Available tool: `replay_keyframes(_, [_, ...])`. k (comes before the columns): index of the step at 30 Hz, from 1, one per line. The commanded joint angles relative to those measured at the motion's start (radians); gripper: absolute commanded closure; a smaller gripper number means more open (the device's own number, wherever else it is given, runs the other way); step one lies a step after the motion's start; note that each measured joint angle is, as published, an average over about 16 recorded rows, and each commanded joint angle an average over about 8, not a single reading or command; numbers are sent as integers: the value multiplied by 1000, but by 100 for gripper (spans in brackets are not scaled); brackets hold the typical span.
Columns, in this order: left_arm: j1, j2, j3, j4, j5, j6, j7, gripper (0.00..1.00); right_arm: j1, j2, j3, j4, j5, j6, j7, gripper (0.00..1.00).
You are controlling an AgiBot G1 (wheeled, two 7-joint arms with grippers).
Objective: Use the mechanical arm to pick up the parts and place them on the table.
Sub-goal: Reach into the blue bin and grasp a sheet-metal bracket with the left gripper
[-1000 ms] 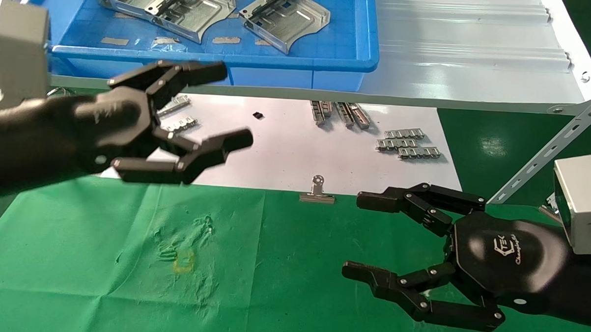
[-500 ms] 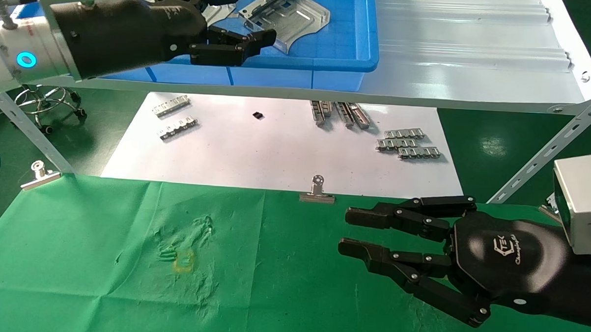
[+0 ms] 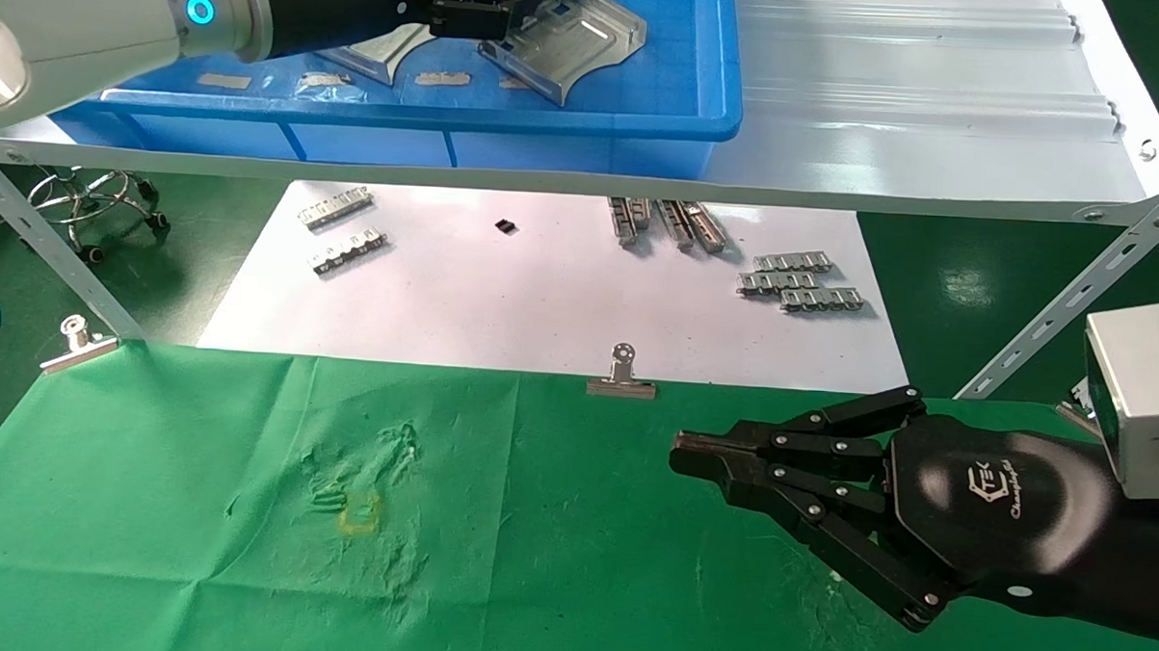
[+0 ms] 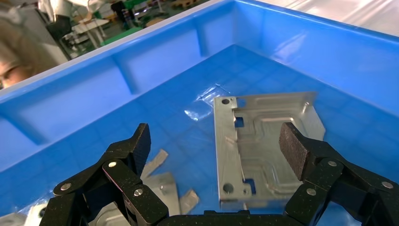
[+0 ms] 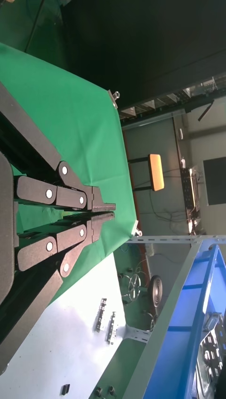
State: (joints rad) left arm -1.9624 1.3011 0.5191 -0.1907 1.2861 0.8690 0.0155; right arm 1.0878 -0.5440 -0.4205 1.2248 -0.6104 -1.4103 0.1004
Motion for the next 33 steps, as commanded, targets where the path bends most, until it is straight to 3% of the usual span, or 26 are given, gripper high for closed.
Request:
replay_keyframes(1, [-23, 30, 5, 48, 10, -31, 7, 12, 0, 0, 0, 0, 0, 0, 0, 100])
replay_keyframes(7, [-28, 54, 18, 85, 16, -66, 5, 84, 0, 0, 0, 0, 0, 0, 0, 100])
replay_keyframes(9, [-23, 57, 23, 83, 15, -76, 1, 98, 0, 0, 0, 0, 0, 0, 0, 100])
replay_keyframes(33, [13, 61, 115, 17, -21, -148, -59, 100, 0, 0, 0, 0, 0, 0, 0, 100])
